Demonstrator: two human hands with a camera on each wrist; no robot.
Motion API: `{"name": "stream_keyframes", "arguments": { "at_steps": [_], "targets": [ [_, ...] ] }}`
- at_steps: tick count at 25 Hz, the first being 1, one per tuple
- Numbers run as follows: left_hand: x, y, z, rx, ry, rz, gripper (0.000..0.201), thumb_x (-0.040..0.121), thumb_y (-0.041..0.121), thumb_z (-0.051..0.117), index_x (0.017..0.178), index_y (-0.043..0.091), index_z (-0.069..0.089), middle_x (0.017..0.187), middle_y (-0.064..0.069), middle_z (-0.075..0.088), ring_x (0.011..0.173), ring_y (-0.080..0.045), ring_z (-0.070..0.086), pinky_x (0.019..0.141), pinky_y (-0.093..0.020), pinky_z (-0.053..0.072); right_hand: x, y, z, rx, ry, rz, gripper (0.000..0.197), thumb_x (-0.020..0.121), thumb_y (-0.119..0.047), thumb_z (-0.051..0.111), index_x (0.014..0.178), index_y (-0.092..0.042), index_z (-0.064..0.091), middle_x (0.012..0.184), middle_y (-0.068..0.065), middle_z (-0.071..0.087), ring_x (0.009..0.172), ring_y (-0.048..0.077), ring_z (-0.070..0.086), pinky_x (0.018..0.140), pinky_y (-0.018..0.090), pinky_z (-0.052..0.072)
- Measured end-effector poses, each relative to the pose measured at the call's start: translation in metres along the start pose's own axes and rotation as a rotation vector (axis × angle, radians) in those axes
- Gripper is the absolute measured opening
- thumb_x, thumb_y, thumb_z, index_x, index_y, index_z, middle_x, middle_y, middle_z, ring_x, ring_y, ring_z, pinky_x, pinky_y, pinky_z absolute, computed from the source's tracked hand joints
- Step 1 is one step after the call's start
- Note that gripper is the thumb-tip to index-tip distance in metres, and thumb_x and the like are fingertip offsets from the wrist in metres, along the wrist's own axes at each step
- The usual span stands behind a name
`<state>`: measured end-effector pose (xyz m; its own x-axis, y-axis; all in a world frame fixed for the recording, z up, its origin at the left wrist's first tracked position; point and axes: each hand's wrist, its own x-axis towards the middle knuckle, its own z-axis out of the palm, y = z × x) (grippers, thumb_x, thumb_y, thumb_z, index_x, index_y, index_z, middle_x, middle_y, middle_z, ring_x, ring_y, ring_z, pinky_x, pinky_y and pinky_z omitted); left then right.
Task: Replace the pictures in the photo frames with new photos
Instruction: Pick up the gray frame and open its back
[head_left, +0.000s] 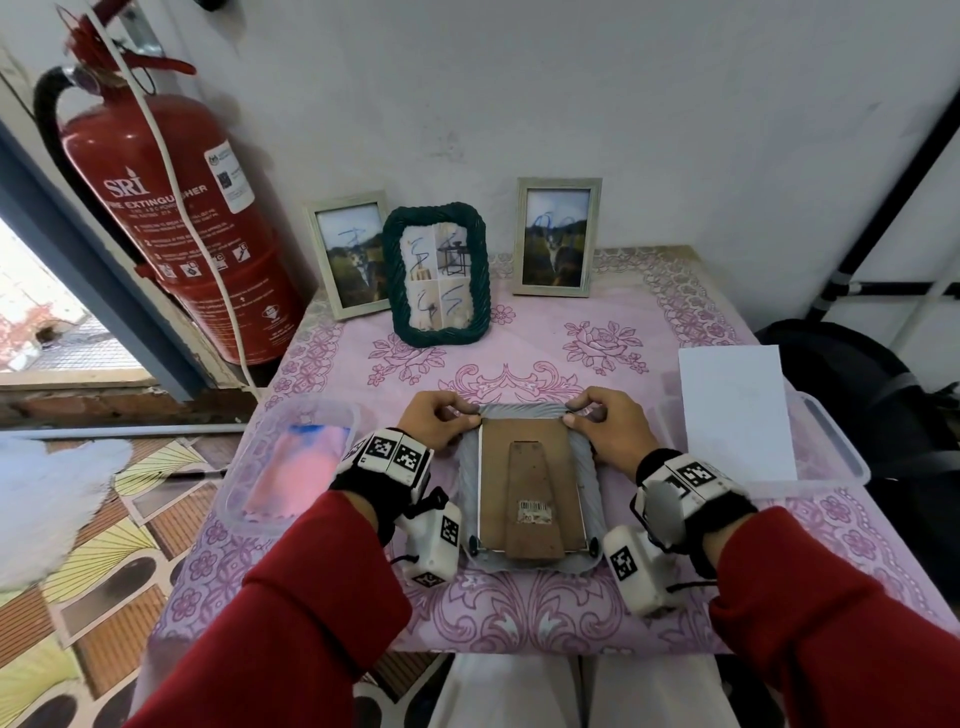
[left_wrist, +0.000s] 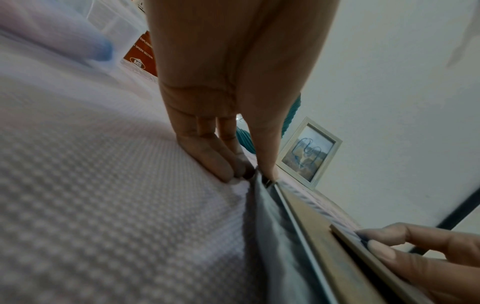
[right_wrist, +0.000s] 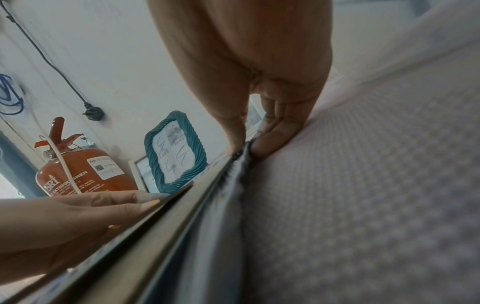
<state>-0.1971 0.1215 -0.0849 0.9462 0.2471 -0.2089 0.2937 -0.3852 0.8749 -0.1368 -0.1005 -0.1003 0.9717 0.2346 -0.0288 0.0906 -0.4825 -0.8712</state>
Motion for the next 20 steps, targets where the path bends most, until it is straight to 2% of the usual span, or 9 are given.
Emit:
{"name": "stream_keyframes", "arguments": {
  "at_steps": [3, 7, 9, 11, 13, 15, 16, 17, 20],
  "targets": [
    [0.0, 0.0, 0.0, -0.003, -0.002, 0.018, 0.017, 0.088, 0.004, 0.06, 0.103, -0.005, 0.063, 0.059, -0.007, 0.044, 0.032, 0.002, 0.041, 0.038, -0.014, 0.037, -0.001, 0.0, -0.001, 0.002, 0.01, -0.011, 0.007, 0.082, -0.005, 0.067, 0.089, -0.005, 0.067, 0.062, -0.008, 0.051, 0.074, 0.017, 0.053, 0.081, 0.03, 0.048],
    [-0.002, -0.002, 0.002, 0.023, 0.026, 0.047, 0.021, 0.089, 0.004, 0.059, 0.106, -0.008, 0.062, 0.059, -0.005, 0.044, 0.047, -0.008, 0.044, 0.045, -0.016, 0.038, -0.003, -0.001, -0.002, -0.021, 0.001, -0.014, 0.01, 0.084, -0.007, 0.065, 0.094, -0.006, 0.067, 0.061, -0.01, 0.049, 0.071, 0.014, 0.05, 0.075, 0.024, 0.042],
    [-0.005, -0.002, 0.003, 0.033, 0.035, 0.037, 0.024, 0.09, 0.003, 0.056, 0.111, -0.008, 0.061, 0.063, -0.004, 0.046, 0.055, -0.011, 0.045, 0.048, -0.012, 0.041, -0.007, -0.004, -0.001, -0.077, -0.033, -0.018, 0.016, 0.087, -0.007, 0.06, 0.102, -0.004, 0.064, 0.065, -0.009, 0.048, 0.076, 0.016, 0.049, 0.073, 0.02, 0.035],
    [-0.012, 0.001, 0.003, 0.056, 0.0, 0.024, 0.028, 0.092, 0.002, 0.052, 0.119, -0.007, 0.056, 0.067, -0.003, 0.046, 0.057, -0.006, 0.049, 0.05, -0.005, 0.042, -0.015, -0.008, -0.002, -0.128, -0.1, -0.016, 0.028, 0.09, -0.006, 0.055, 0.118, -0.002, 0.057, 0.077, 0.001, 0.047, 0.083, 0.018, 0.046, 0.072, 0.021, 0.033],
    [-0.02, 0.005, 0.002, 0.151, -0.059, 0.036, 0.038, 0.091, 0.005, 0.055, 0.128, -0.004, 0.05, 0.077, -0.006, 0.047, 0.066, -0.008, 0.051, 0.062, -0.006, 0.044, -0.026, -0.011, -0.006, -0.122, -0.211, 0.032, 0.047, 0.091, -0.008, 0.054, 0.137, -0.008, 0.043, 0.103, 0.008, 0.04, 0.096, 0.018, 0.042, 0.087, 0.022, 0.035],
    [-0.034, 0.008, 0.003, 0.245, -0.091, 0.058, 0.046, 0.089, 0.011, 0.06, 0.133, 0.002, 0.048, 0.1, -0.012, 0.05, 0.089, -0.018, 0.053, 0.088, -0.024, 0.047, -0.04, -0.012, -0.012, -0.057, -0.311, 0.077, 0.062, 0.091, -0.01, 0.056, 0.146, -0.016, 0.027, 0.123, 0.011, 0.032, 0.116, 0.022, 0.04, 0.104, 0.026, 0.03],
    [-0.044, 0.009, 0.006, 0.265, -0.07, 0.062, 0.046, 0.088, 0.014, 0.062, 0.131, 0.005, 0.051, 0.112, -0.014, 0.05, 0.099, -0.023, 0.054, 0.099, -0.029, 0.044, -0.047, -0.012, -0.014, -0.019, -0.334, 0.076, 0.065, 0.091, -0.008, 0.056, 0.147, -0.017, 0.025, 0.13, 0.012, 0.03, 0.125, 0.023, 0.037, 0.109, 0.027, 0.028],
    [-0.055, 0.009, 0.01, 0.275, -0.026, 0.073, 0.041, 0.086, 0.017, 0.064, 0.126, 0.008, 0.055, 0.119, -0.014, 0.049, 0.108, -0.025, 0.053, 0.102, -0.029, 0.04, -0.054, -0.011, -0.016, 0.008, -0.346, 0.063, 0.066, 0.09, -0.006, 0.057, 0.147, -0.017, 0.025, 0.135, 0.012, 0.029, 0.129, 0.023, 0.036, 0.112, 0.027, 0.027],
    [-0.091, 0.01, 0.027, 0.389, 0.127, 0.109, 0.024, 0.083, 0.035, 0.065, 0.1, 0.018, 0.064, 0.117, -0.006, 0.047, 0.114, -0.022, 0.046, 0.101, -0.03, 0.035, -0.068, -0.005, -0.02, 0.058, -0.378, 0.009, 0.068, 0.087, -0.002, 0.06, 0.145, -0.015, 0.028, 0.139, 0.01, 0.029, 0.133, 0.019, 0.034, 0.117, 0.031, 0.024]
  ]
}}
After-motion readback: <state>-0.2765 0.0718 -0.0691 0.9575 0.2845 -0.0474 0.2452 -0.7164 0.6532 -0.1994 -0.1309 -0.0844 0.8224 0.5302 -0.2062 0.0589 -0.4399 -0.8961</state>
